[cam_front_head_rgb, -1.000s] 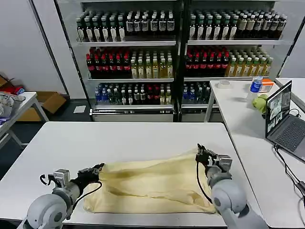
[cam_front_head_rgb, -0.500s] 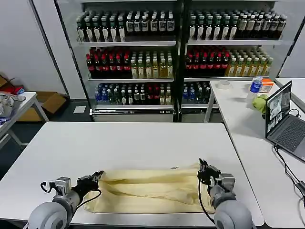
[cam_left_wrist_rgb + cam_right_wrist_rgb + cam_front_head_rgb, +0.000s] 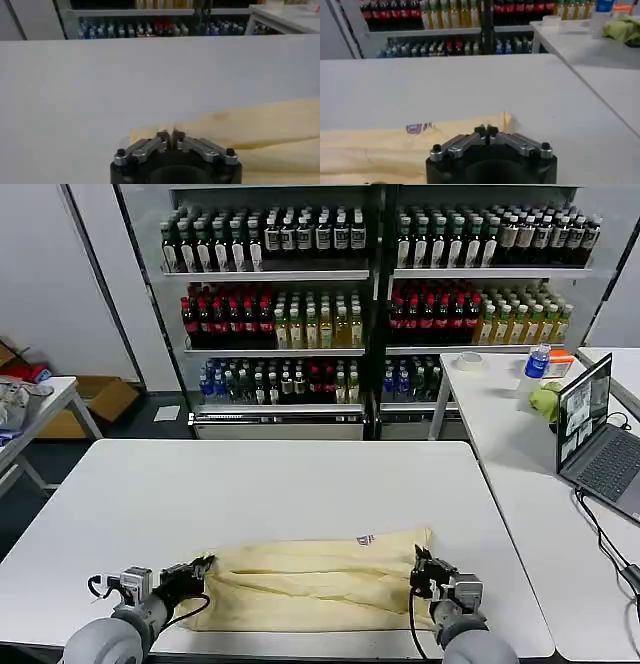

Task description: Fold and organize the clothes.

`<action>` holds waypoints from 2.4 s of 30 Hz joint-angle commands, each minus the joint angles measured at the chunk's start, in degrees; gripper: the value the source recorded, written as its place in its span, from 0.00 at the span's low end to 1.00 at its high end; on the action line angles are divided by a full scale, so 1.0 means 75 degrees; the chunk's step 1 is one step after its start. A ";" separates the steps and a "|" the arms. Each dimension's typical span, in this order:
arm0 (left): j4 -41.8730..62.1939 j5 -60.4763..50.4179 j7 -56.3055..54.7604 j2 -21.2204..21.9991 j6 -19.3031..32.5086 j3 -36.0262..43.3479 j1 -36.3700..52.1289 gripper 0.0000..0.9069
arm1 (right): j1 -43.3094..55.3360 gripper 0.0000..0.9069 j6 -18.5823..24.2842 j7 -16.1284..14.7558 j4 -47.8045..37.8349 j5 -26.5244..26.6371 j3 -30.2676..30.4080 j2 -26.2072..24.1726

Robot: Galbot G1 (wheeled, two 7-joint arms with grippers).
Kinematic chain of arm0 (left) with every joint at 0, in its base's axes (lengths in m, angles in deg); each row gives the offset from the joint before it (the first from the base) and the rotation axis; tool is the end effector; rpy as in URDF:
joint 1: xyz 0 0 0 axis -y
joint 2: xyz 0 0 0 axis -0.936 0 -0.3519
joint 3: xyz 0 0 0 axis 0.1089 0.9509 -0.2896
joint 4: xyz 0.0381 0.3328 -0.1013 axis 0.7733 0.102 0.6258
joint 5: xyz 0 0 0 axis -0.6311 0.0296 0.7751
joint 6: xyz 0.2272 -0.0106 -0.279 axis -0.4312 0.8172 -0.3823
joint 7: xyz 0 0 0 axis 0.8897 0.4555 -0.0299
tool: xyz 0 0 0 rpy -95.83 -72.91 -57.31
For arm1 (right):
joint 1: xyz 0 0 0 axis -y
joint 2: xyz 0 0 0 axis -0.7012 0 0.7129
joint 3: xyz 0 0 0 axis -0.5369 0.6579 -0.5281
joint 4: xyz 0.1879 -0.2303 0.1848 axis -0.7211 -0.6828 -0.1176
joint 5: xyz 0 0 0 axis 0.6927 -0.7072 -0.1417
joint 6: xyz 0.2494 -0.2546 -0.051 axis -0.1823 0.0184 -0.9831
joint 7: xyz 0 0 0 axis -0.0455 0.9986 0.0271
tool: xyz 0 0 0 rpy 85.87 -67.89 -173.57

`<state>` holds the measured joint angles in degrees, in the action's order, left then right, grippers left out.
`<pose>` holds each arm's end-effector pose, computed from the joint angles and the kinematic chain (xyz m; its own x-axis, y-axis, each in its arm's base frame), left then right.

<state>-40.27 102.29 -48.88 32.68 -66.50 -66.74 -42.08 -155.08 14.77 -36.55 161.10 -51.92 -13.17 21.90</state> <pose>0.2415 0.1080 -0.2756 -0.7921 0.1629 0.5882 0.1791 0.9833 -0.0311 0.2213 0.0050 -0.2724 -0.8730 -0.0434 0.4858 -0.0388 0.9991 0.0196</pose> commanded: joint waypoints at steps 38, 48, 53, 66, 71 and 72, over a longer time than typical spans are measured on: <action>-0.0233 -0.0341 -0.0946 0.2284 0.1144 -0.0403 -0.1378 0.01 | -0.1656 1.00 0.0225 -0.0108 0.1624 -0.0955 -0.0991 0.0198; -0.0480 0.0041 -0.0699 0.2405 0.1279 -0.0530 -0.1528 0.01 | -0.1630 1.00 0.0247 -0.0064 0.1639 -0.0951 -0.0996 0.0217; -0.0568 0.0458 -0.0670 0.2307 0.1253 -0.0833 -0.1493 0.01 | -0.1633 1.00 0.0262 -0.0049 0.1643 -0.0951 -0.0988 0.0223; -0.0254 0.1984 -0.0516 0.1127 0.0881 -0.3125 -0.1195 0.01 | -0.1507 1.00 0.0292 -0.0064 0.1622 -0.0832 -0.1007 0.0081; 0.0503 0.2504 -0.0322 0.0493 0.0802 -0.4103 -0.0894 0.01 | -0.1423 1.00 0.0287 -0.0064 0.1616 -0.0735 -0.1063 -0.0043; 0.0616 0.2538 -0.0307 0.0429 0.0792 -0.4191 -0.0872 0.01 | -0.1407 1.00 0.0284 -0.0063 0.1613 -0.0715 -0.1076 -0.0070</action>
<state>-41.23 114.54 -52.26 42.35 -59.90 -86.22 -50.55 -165.74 16.96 -37.02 173.22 -57.47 -21.21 21.76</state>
